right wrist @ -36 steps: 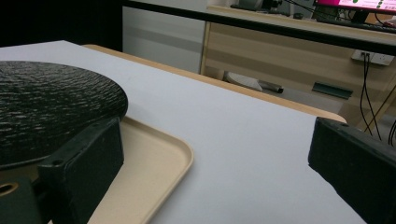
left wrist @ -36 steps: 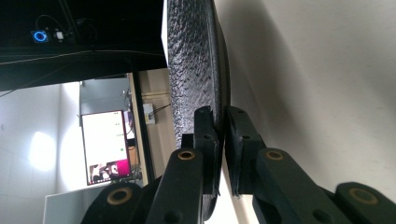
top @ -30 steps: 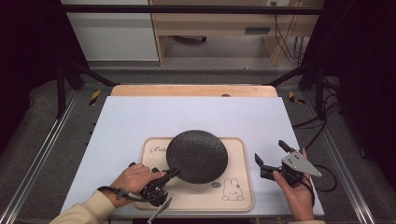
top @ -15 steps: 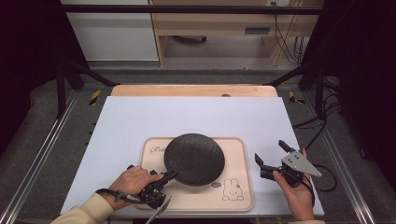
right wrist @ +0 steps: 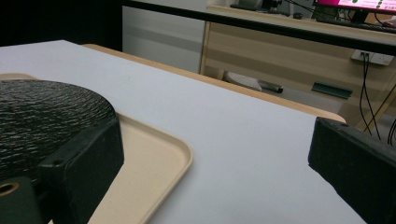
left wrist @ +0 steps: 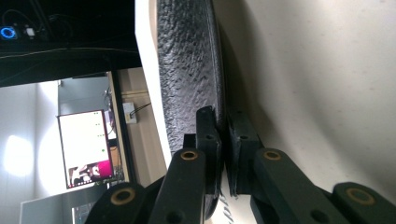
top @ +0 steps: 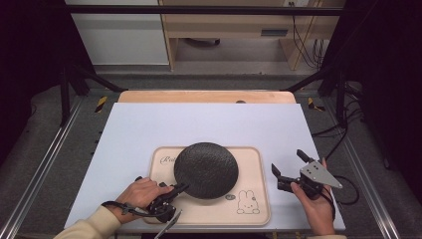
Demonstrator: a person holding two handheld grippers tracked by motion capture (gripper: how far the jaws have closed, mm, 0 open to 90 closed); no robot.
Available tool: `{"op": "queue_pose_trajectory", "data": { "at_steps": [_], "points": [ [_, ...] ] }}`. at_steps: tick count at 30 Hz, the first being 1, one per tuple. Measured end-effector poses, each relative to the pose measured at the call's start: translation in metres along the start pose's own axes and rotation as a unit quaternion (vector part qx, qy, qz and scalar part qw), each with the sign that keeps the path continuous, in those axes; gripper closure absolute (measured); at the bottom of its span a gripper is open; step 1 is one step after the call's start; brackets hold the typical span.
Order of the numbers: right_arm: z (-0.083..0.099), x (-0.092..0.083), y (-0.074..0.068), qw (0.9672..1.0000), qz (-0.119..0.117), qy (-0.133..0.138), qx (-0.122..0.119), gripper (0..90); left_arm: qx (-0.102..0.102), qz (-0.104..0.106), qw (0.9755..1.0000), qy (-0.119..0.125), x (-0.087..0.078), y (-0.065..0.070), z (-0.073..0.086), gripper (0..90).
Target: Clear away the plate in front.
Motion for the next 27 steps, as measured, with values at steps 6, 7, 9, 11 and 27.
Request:
{"op": "queue_pose_trajectory", "data": {
  "at_steps": [6, 7, 9, 11, 27],
  "points": [
    [0.0, -0.001, 0.0, 1.0, 0.001, 0.0, 0.001, 3.8, -0.003, 0.008, 1.0, 0.002, 0.001, 0.002, 0.001, 85.6],
    [0.0, -0.001, 0.0, 1.0, 0.0, 0.001, 0.001, 3.9, 0.0, 0.009, 1.0, 0.003, 0.001, 0.004, 0.0, 86.1],
    [0.0, 0.0, 0.0, 1.0, 0.0, 0.0, 0.001, 3.9, -0.002, 0.01, 0.9999, 0.002, 0.001, 0.004, 0.001, 86.2],
    [0.0, 0.0, 0.0, 1.0, 0.0, 0.0, 0.001, 3.9, -0.001, 0.011, 0.9999, 0.001, 0.001, 0.003, 0.002, 86.2],
    [0.001, 0.001, -0.001, 1.0, -0.003, -0.005, -0.001, 3.8, 0.005, 0.019, 0.9998, -0.004, 0.004, 0.01, 0.003, 83.9]
  ]
}}
Point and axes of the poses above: each handheld gripper's, and its own axes: x roughly forward along the jaws, z roughly out of its underside, y roughly to its right, the point moved 5 cm from there along x, roughly forward along the jaws, and after that the axes turned 6 degrees about -y, right-handed, at the moved point
